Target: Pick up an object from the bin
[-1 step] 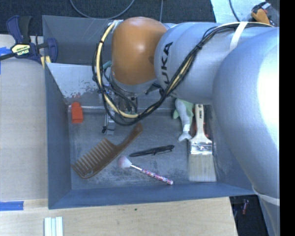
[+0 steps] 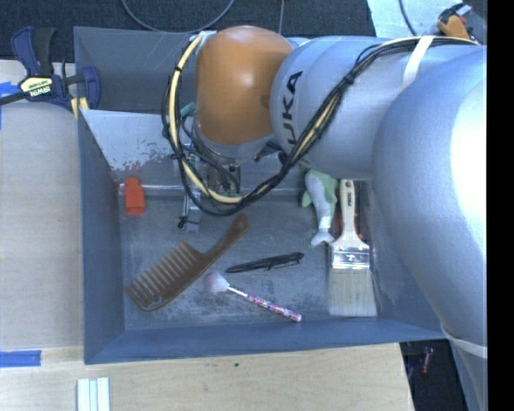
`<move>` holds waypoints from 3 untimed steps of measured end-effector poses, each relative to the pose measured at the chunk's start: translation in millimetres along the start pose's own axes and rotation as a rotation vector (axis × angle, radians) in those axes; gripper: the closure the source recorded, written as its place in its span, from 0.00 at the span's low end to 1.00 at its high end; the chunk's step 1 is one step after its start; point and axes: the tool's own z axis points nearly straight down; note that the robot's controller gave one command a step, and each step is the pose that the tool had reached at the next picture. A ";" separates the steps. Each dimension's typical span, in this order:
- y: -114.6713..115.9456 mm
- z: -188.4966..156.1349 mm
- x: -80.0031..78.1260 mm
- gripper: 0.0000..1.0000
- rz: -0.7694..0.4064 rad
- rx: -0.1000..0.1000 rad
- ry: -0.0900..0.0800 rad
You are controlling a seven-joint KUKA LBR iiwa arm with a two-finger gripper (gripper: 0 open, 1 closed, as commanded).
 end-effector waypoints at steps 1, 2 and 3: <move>26.6 25.2 36.1 0.00 -0.091 0.000 0.001; -58.2 54.1 24.0 0.00 0.026 0.001 -0.004; -78.9 13.1 9.1 0.00 -0.274 -0.004 -0.010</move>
Offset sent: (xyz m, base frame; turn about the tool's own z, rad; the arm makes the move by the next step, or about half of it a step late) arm -0.0246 -0.0545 -0.0547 0.0214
